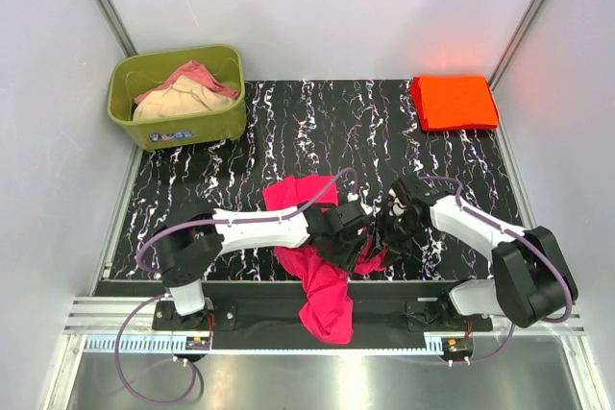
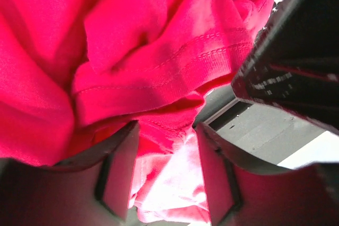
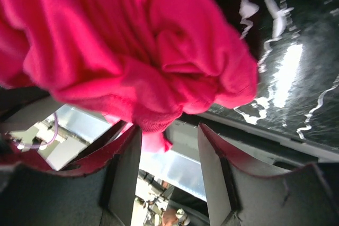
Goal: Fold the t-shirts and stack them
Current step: Flatten the tshirt out
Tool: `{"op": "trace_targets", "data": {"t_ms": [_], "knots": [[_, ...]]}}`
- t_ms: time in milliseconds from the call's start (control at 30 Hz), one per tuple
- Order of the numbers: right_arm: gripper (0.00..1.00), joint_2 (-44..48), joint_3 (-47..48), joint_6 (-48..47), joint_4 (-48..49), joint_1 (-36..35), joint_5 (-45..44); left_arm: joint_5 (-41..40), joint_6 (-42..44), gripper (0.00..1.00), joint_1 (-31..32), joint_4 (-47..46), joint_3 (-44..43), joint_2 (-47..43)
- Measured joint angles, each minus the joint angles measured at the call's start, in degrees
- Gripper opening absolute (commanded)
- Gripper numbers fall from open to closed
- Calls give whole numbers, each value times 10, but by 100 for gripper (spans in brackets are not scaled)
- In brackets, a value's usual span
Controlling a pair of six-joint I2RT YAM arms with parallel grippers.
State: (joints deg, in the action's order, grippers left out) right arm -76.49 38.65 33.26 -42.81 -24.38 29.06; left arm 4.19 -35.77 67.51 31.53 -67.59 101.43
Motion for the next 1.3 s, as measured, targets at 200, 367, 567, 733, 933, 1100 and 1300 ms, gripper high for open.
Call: {"op": "trace_targets", "data": {"t_ms": [200,367,567,733,933,1100,1300], "knots": [[50,-14,3,7,12,0,-28,-1,-2,47,0,-6,1,6],[37,-23,3,10,28,0,-33,-2,1,20,0,-18,6,21],[6,-33,6,14,49,0,-43,-14,17,0,1,-13,7,21],[0,-32,41,13,38,0,-62,-67,36,0,0,29,4,-10],[0,-5,205,-28,-45,0,-128,-143,89,0,-29,122,-70,-138],[0,-10,403,-72,-108,0,-194,-169,151,0,-76,148,-192,-241],[0,-116,683,-118,-160,0,-236,-186,224,0,-115,196,-360,-291]]}}
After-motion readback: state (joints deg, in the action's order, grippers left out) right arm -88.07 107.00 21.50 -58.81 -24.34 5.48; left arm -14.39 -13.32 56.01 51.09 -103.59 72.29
